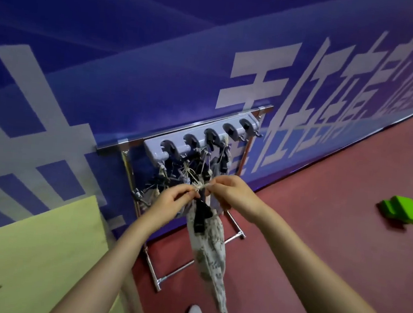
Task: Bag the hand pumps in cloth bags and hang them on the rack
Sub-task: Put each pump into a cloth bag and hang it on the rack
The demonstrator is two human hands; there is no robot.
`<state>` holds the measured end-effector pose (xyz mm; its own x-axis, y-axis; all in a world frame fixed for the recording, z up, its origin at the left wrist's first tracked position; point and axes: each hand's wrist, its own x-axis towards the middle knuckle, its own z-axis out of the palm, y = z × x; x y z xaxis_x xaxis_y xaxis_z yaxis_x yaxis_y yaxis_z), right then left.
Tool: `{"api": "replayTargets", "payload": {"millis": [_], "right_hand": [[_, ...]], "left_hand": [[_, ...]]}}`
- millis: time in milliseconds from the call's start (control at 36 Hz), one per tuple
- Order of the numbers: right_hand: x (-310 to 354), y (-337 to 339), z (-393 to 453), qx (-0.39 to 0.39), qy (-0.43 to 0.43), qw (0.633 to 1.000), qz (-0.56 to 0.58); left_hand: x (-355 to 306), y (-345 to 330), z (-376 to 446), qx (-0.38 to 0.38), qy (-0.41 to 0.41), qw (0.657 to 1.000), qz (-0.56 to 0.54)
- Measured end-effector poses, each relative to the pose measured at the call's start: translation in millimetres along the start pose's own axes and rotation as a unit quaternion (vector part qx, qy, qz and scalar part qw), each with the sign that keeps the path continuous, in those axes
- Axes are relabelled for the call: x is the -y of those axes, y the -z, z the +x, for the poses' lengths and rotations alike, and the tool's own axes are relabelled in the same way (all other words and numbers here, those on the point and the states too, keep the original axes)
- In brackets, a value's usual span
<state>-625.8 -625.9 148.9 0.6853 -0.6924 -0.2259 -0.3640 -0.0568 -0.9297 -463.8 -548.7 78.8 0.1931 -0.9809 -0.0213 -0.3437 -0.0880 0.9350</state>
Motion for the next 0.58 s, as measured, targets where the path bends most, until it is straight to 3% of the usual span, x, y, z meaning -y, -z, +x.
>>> {"api": "replayTargets", "payload": {"millis": [139,278,389,583], "right_hand": [[-2,34,46,0.050,-0.010,0.999,-0.004],[-14,85,80,0.014,-0.019,0.998,0.053],[-28,133,103,-0.027,-0.030,0.996,0.085],[-44,187,152,-0.014,-0.005,0.994,0.104]], "left_hand": [[-10,-28,43,0.052,0.064,0.990,-0.114],[-24,-54,97,0.011,0.068,0.987,-0.146],[-35,-70,138,0.010,0.072,0.992,-0.103],[-38,-96,203,-0.018,0.045,0.999,0.006]]}}
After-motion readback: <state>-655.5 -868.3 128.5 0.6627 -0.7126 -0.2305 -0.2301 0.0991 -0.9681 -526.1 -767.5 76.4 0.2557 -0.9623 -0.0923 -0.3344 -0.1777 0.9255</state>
